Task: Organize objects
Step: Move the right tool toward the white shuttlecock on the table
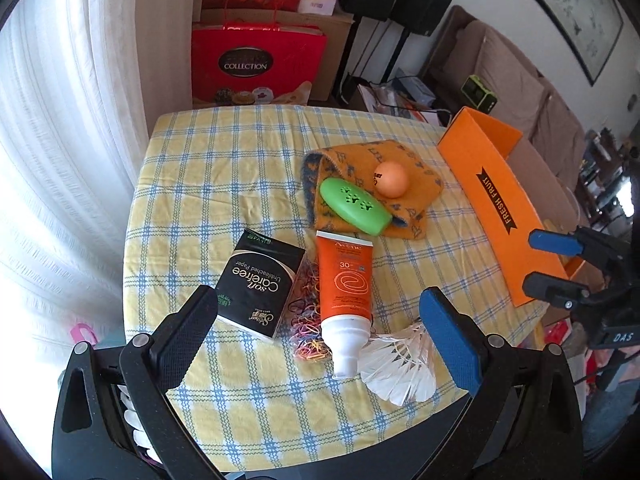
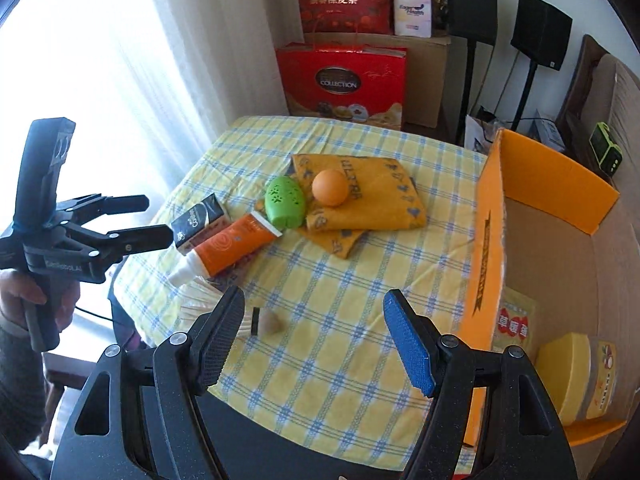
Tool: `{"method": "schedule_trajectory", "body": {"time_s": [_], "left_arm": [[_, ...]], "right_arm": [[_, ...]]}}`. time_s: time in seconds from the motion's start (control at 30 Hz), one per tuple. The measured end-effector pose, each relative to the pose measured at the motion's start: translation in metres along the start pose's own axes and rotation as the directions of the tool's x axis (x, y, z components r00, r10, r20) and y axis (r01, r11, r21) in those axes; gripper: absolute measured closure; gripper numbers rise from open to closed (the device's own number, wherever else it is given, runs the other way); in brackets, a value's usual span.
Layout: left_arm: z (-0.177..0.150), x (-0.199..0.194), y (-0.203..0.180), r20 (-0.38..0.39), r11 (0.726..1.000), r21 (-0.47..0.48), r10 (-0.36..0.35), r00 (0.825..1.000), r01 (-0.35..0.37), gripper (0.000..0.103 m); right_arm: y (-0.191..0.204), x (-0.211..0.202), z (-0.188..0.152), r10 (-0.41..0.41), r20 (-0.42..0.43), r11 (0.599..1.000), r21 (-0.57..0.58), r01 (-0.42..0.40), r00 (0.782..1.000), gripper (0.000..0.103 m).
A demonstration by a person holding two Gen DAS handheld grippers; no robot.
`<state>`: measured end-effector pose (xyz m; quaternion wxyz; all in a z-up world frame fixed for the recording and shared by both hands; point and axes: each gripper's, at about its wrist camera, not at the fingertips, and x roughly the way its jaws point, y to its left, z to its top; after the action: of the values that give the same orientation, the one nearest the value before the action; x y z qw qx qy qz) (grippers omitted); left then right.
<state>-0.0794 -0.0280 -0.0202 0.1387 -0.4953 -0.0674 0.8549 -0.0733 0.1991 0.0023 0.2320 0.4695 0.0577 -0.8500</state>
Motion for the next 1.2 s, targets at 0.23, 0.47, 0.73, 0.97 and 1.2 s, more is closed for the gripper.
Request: {"method": "schedule_trajectory", "body": {"time_s": [0.23,0.47,0.73,0.97,1.2], "left_arm": [[0.005,0.019,-0.006,-0.034,0.999,-0.006,-0.049,0.998,0.049,0.002],[0.015,0.041,-0.015,-0.091,0.998,0.034,-0.050,0.995,0.054,0.004],[0.015,0.064,-0.019,-0.148,0.997,0.057,-0.036,0.988,0.045,0.008],[0.020,0.064,-0.021,-0.153,0.997,0.075,-0.024,0.988,0.036,0.017],[0.022,0.064,-0.020,-0.164,0.995,0.089,-0.020,0.986,0.035,0.025]], "right_arm": [[0.016,0.024,-0.006,0.073,-0.031,0.997,-0.030,-0.074,0.997,0.029],[0.034,0.050,-0.023,0.079,-0.098,0.980,-0.173,-0.095,0.992,0.031],[0.048,0.072,-0.034,0.031,-0.138,0.929,-0.361,-0.080,0.990,0.043],[0.054,0.075,-0.037,0.064,-0.129,0.885,-0.450,-0.116,0.990,0.045],[0.066,0.075,-0.043,0.115,-0.158,0.835,-0.519,-0.181,0.981,0.048]]}}
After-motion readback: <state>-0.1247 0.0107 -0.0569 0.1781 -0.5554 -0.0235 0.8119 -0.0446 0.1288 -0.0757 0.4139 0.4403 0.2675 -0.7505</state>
